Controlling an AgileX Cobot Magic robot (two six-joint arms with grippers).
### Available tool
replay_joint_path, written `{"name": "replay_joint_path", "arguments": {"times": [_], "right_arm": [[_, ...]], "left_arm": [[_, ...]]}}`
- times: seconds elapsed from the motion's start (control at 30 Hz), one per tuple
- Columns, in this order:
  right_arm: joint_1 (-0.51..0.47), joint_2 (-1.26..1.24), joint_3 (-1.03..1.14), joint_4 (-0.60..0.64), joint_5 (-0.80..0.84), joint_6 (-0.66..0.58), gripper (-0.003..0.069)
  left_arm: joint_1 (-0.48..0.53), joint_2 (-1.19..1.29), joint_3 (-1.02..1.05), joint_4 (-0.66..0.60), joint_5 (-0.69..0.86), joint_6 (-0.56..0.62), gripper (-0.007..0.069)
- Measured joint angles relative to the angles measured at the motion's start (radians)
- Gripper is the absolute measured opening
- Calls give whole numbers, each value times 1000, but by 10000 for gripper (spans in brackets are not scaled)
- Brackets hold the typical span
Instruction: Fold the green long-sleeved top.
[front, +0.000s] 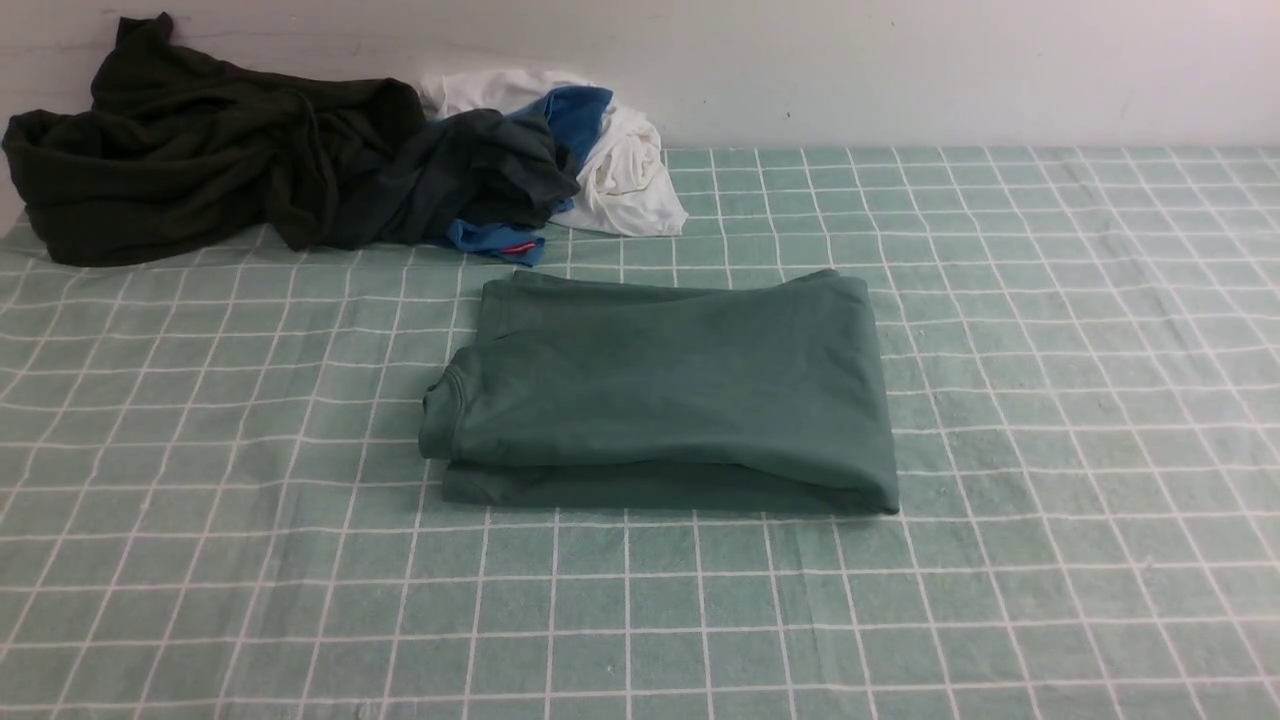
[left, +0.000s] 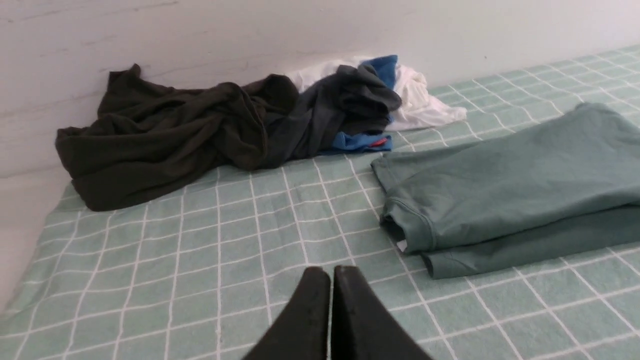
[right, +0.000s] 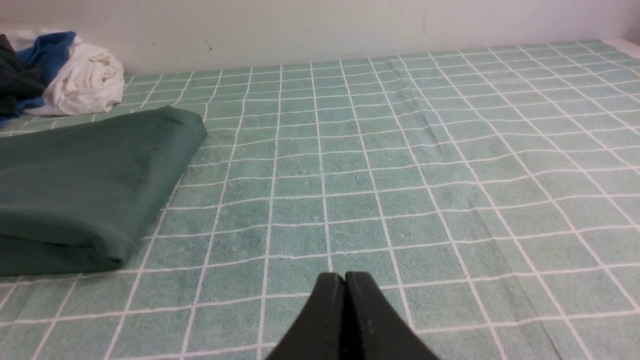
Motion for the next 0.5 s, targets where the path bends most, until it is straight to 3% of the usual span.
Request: {"name": "replay_joint_path", "arguments": {"times": [0.13,0.27,0.5], "right_arm": [[0,0,0,0,1,0,-14],[0,0,0,0,1,0,-14],[0,0,0,0,1,0,-14]], "left_arm": [[150,-3,118,-138,-143,118,-3],[249,-3,219,-171,-179,184,-3],[263,-3,304,-121,-176,95,-3]]}}
